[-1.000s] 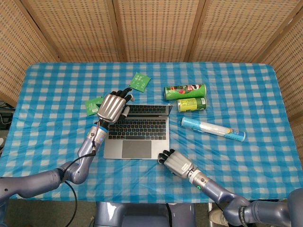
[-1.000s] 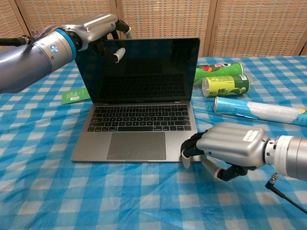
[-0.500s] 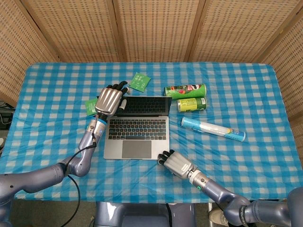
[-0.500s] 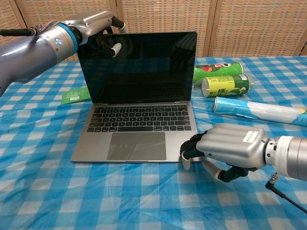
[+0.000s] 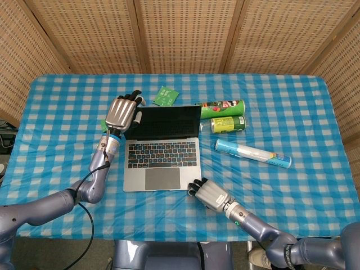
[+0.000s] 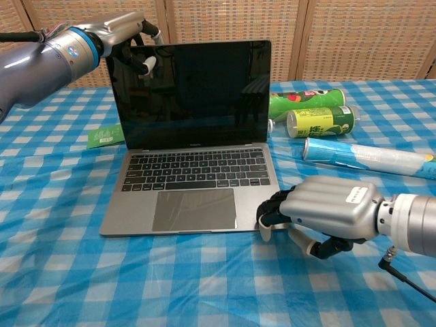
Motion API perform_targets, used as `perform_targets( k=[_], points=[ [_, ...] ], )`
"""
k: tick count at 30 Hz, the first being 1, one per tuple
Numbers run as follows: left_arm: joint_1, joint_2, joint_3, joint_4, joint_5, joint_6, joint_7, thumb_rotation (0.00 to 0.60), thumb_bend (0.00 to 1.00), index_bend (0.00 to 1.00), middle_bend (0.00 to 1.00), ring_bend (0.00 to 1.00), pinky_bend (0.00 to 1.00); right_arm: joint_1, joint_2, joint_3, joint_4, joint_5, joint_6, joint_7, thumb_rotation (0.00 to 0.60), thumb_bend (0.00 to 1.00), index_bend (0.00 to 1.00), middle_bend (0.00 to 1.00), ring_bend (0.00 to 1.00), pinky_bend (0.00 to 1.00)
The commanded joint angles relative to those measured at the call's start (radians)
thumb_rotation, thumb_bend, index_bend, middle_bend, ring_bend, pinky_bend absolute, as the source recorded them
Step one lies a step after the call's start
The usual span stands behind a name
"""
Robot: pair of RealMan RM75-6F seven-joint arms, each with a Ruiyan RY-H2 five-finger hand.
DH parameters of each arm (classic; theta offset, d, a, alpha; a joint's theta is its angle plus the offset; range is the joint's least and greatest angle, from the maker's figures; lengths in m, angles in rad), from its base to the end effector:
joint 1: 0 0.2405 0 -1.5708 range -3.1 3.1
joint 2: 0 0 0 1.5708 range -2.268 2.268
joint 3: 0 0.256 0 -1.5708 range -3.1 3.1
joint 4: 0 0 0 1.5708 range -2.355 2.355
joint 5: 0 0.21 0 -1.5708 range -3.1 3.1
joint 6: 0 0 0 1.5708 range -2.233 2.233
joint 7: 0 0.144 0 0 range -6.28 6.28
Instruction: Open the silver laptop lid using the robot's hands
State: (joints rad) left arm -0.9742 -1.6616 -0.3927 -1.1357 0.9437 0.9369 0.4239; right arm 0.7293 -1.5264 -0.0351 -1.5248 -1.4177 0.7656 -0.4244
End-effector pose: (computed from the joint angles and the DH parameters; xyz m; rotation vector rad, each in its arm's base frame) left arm -0.0905 0.4506 0.0162 -1.6253 -0.7749 -0.9973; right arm -0.1649 -0.2648 -0.0626 2.4196 -0.6595 0.6659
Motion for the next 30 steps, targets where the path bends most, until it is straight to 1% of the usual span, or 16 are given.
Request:
perform_targets(
  k=[1, 3, 4, 7, 9, 10, 14, 16, 20, 25, 30],
  points=[
    [0.000, 0.001, 0.005, 0.015, -0.003, -0.009, -0.018, 0.600, 0.54, 0.36, 0.19, 0.28, 0.34, 0.001, -0.001, 0.000, 0.002, 0.002, 0.000, -0.001, 0.600, 0.92, 0.35, 0.33, 0.22, 0.35],
    [0.002, 0.003, 0.007, 0.015, -0.002, -0.015, -0.037, 0.600, 0.54, 0.33, 0.17, 0.26, 0.32, 0.001, -0.002, -0.001, 0.003, 0.003, 0.003, -0.002, 0.600, 0.91, 0.35, 0.33, 0.22, 0.35],
    [0.003, 0.004, 0.007, 0.013, 0.000, -0.016, -0.045, 0.600, 0.54, 0.28, 0.14, 0.24, 0.30, 0.000, -0.002, -0.001, 0.002, 0.003, 0.004, -0.002, 0.600, 0.91, 0.35, 0.33, 0.22, 0.35],
    [0.013, 0.021, 0.007, -0.020, 0.027, -0.023, -0.106, 0.600, 0.51, 0.09, 0.03, 0.16, 0.23, -0.002, 0.000, -0.001, -0.003, -0.003, 0.017, 0.002, 0.600, 0.90, 0.35, 0.33, 0.22, 0.35],
    [0.025, 0.037, 0.005, -0.048, 0.055, -0.017, -0.162, 0.600, 0.47, 0.02, 0.00, 0.11, 0.19, -0.004, 0.003, 0.000, -0.005, -0.008, 0.025, 0.008, 0.600, 0.90, 0.35, 0.33, 0.22, 0.35],
    [0.034, 0.049, 0.004, -0.065, 0.077, -0.009, -0.202, 0.600, 0.43, 0.00, 0.00, 0.08, 0.17, -0.005, 0.005, 0.001, -0.009, -0.014, 0.033, 0.015, 0.600, 0.90, 0.35, 0.33, 0.22, 0.35],
    [0.059, 0.095, 0.001, -0.129, 0.162, 0.026, -0.319, 0.600, 0.33, 0.00, 0.00, 0.05, 0.15, -0.009, 0.019, 0.006, -0.029, -0.044, 0.065, 0.048, 0.600, 0.89, 0.35, 0.33, 0.22, 0.35],
    [0.073, 0.119, 0.004, -0.160, 0.210, 0.052, -0.366, 0.600, 0.30, 0.00, 0.00, 0.05, 0.14, -0.011, 0.031, 0.009, -0.043, -0.062, 0.084, 0.064, 0.600, 0.89, 0.35, 0.33, 0.22, 0.35],
    [0.096, 0.173, 0.003, -0.236, 0.274, 0.098, -0.423, 0.600, 0.28, 0.00, 0.00, 0.03, 0.12, -0.015, 0.057, 0.023, -0.080, -0.090, 0.126, 0.096, 0.600, 0.89, 0.35, 0.33, 0.22, 0.35],
    [0.133, 0.266, 0.007, -0.357, 0.325, 0.148, -0.429, 0.600, 0.28, 0.00, 0.00, 0.01, 0.10, -0.027, 0.123, 0.040, -0.145, -0.121, 0.185, 0.138, 0.600, 0.88, 0.35, 0.33, 0.22, 0.35],
    [0.180, 0.347, 0.023, -0.448, 0.320, 0.181, -0.380, 0.600, 0.26, 0.00, 0.00, 0.00, 0.01, -0.061, 0.203, 0.053, -0.181, -0.148, 0.271, 0.194, 0.600, 0.84, 0.35, 0.33, 0.22, 0.35]
  ],
)
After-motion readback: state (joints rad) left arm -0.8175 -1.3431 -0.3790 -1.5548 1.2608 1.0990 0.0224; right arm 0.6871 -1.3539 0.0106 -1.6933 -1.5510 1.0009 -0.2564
